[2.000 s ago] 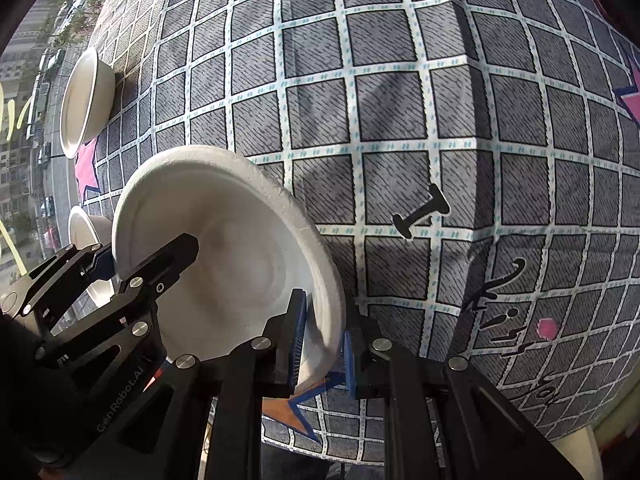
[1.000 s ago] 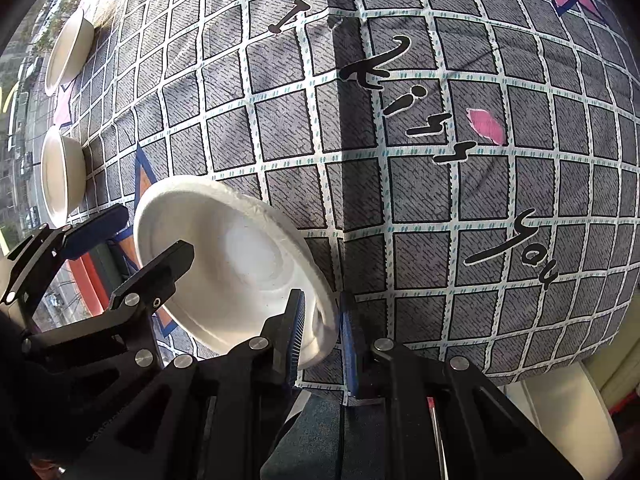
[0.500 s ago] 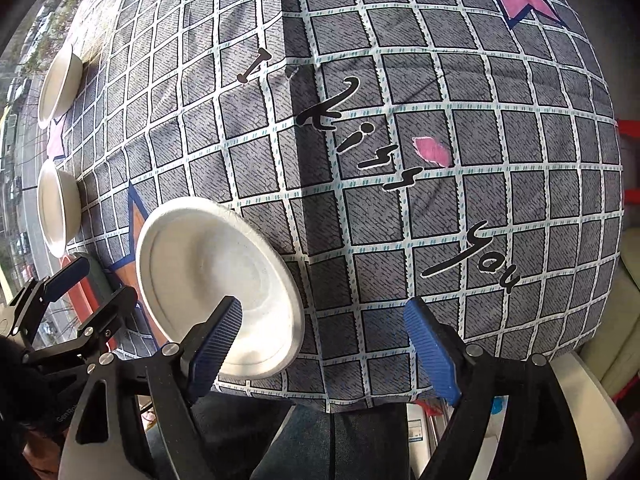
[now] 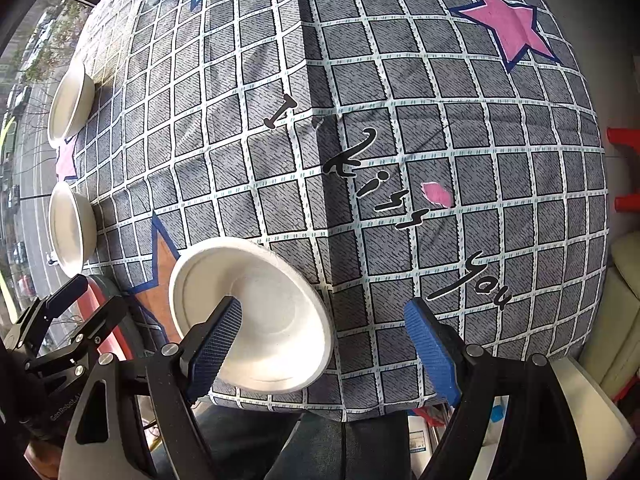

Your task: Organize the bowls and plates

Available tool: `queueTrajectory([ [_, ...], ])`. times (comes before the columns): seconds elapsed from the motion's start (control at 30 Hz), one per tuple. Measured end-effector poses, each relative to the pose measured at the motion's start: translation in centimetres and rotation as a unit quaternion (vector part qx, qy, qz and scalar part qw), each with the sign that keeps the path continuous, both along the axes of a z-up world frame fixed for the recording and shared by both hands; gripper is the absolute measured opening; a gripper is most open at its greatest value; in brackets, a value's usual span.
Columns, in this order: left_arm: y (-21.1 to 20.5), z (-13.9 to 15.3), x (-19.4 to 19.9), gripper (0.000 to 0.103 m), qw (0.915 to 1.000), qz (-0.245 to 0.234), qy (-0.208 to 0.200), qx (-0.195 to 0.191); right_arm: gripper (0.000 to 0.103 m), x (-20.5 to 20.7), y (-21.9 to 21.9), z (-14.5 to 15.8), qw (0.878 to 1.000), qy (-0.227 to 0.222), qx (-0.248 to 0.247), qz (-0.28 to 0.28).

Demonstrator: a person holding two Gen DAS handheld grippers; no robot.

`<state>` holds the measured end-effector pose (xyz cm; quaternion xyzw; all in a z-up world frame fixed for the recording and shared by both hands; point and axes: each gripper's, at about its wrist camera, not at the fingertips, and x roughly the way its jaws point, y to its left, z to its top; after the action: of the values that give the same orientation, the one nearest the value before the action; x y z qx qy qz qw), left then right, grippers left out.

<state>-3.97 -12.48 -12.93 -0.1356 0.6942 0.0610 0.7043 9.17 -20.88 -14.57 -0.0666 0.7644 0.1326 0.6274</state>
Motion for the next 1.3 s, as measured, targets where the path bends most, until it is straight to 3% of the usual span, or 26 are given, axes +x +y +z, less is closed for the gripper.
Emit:
queueTrajectory([
  [0.1, 2.3, 1.1, -0.5, 0.081, 0.9999, 0.015, -0.007, 0.000, 0.103, 0.4, 1.1, 0.6, 1.000, -0.011, 0.005, 0.011],
  [0.8, 16.0, 1.5, -5.4, 0.081, 0.9889, 0.145, -0.024, 0.023, 0.103, -0.3, 13.5, 1.9, 0.989, -0.025, 0.014, 0.143],
  [0.9, 19.5, 1.1, -6.6, 0.081, 0.9853, 0.166, -0.024, 0.035, 0.103, -0.7, 15.6, 1.7, 0.986, -0.023, 0.017, 0.163],
  [1.07, 21.4, 1.1, -8.8, 0.081, 0.9769, 0.204, -0.019, 0.062, 0.103, -1.5, 19.1, 0.5, 0.980, -0.015, 0.015, 0.200],
  [1.13, 19.7, -0.6, -8.2, 0.081, 0.9723, 0.222, -0.013, 0.071, 0.103, -1.9, 20.5, -0.1, 0.978, -0.007, 0.015, 0.210],
  [1.3, 21.7, -2.8, -8.9, 0.081, 0.9628, 0.260, 0.008, 0.075, 0.103, -2.8, 24.1, -1.4, 0.972, -0.003, 0.016, 0.236],
])
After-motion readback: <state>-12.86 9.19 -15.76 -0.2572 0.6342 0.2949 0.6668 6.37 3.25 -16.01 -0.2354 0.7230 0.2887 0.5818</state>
